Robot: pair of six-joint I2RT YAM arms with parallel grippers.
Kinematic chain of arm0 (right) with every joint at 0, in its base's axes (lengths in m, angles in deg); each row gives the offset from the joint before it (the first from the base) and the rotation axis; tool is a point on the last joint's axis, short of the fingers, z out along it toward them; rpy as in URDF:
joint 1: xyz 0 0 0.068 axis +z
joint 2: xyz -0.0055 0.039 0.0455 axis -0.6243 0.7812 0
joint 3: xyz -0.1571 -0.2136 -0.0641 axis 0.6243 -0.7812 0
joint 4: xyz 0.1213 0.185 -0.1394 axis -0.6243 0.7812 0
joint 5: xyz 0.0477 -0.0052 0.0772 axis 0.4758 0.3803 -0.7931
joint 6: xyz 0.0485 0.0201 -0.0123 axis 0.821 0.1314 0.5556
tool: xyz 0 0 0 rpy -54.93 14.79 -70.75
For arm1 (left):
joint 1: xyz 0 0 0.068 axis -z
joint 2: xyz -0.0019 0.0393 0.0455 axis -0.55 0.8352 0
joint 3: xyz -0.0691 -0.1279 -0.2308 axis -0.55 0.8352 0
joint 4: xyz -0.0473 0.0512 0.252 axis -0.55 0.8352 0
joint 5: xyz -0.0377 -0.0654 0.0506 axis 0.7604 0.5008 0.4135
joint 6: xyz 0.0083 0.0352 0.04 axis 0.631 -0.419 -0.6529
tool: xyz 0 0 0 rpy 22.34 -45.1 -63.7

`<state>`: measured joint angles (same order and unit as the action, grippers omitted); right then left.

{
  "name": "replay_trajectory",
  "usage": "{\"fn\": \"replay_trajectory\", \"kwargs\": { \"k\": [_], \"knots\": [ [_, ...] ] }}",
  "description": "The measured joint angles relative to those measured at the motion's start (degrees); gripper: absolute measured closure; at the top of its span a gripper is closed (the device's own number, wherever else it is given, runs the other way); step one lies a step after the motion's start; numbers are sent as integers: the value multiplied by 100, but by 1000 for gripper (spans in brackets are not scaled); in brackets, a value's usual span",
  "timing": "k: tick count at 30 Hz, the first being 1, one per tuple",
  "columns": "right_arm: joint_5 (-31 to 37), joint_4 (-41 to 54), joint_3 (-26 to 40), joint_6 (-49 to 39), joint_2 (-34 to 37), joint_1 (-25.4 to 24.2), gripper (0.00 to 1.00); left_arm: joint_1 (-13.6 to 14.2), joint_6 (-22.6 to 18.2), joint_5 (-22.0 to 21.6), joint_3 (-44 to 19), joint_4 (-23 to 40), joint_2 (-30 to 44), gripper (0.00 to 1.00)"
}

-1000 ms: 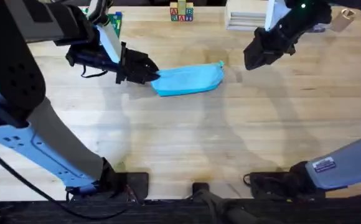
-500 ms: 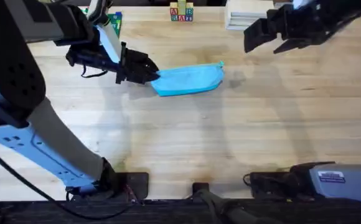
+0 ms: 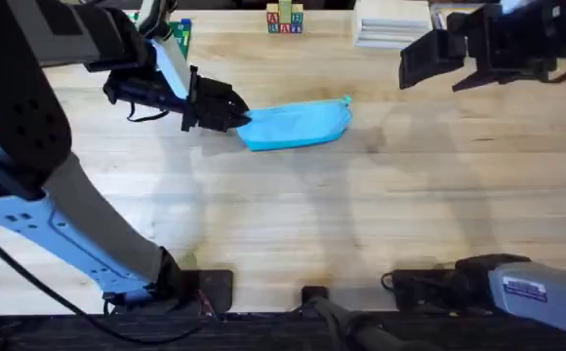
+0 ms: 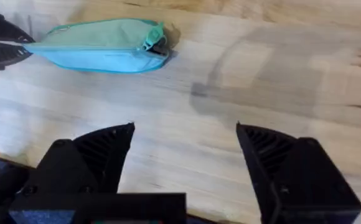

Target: Unzip the bag, pick up the pens from the table one at a time and place them inside, then zip the bag closed.

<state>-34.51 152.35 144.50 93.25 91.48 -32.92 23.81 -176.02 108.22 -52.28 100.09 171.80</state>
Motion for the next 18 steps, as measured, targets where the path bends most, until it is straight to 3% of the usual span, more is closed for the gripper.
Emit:
{"fn": "replay_trajectory", "kwargs": {
  "k": [12, 18],
  "knots": [
    [7, 200, 0, 1104, -106, 0, 4, 0, 0, 0, 0, 0, 0, 958],
    [344, 438, 0, 2084, -106, 22, 4, 0, 0, -1, 0, 0, 0, 958]
  ]
}}
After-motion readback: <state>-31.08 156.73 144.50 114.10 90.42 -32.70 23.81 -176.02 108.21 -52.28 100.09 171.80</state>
